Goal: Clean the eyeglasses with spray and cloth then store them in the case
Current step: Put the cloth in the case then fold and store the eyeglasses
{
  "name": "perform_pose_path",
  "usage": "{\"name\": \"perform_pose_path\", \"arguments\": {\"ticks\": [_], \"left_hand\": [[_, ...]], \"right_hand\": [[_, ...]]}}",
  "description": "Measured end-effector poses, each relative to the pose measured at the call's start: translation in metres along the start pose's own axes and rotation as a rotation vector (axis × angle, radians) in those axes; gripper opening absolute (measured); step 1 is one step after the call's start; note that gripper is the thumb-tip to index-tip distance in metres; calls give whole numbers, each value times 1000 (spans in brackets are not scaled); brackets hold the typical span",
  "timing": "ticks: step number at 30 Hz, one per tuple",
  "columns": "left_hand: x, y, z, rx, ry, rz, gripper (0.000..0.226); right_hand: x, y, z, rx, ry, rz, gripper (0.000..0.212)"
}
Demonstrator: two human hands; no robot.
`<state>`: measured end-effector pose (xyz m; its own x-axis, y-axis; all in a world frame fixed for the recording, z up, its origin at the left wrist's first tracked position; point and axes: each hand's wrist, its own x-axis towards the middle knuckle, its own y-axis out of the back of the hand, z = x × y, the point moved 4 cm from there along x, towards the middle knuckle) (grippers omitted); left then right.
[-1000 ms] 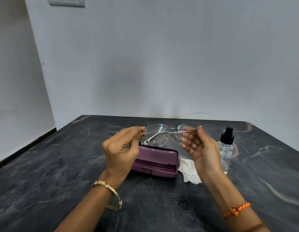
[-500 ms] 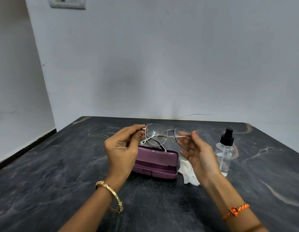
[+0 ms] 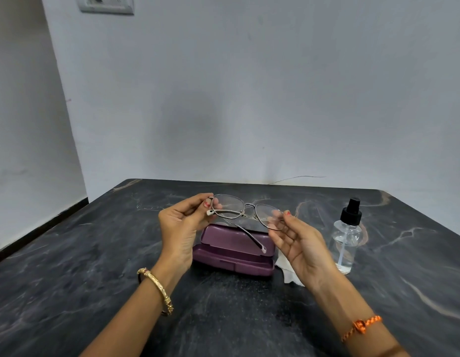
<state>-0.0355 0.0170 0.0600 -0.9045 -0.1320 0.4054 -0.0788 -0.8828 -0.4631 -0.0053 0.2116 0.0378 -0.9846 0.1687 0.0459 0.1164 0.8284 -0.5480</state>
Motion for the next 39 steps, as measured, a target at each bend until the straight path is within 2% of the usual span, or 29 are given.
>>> {"name": "perform_pose_path", "arguments": {"ticks": [4,7,10,15,18,22,25,30,35,39], "left_hand": [[3,6,-4,1,59,-1,14],[3,5,-7,-123,131,4,12],[3,1,-6,-268,170,-7,21],[2,-2,-3,-306,160,-23,33],[3,0,-5,-324,177,-12,41],[5,3,-5,-324,198,-7,35],[6,5,-2,-230,187,-21,25],[11,13,0,97,111,-9,14],[15,23,-5,406,94,-7,11],[19,29,-4,601,130,-105,20]], "right_hand": [[-1,0,1,-8,13,-1,11],[-2,-2,3,-83,31,-33,12],[-4,-5,4,-189,68,-43,19],[-6,-6,-1,-277,138,-28,24],[-6,-7,0,-252,119,-47,19],[-6,-7,1,-158,96,-45,13],[-5,-3,1,-126,106,-8,11],[-3,2,-1,-148,115,67,12],[-3,5,-2,-301,101,110,12],[-3,5,-2,-381,39,90,13]]}}
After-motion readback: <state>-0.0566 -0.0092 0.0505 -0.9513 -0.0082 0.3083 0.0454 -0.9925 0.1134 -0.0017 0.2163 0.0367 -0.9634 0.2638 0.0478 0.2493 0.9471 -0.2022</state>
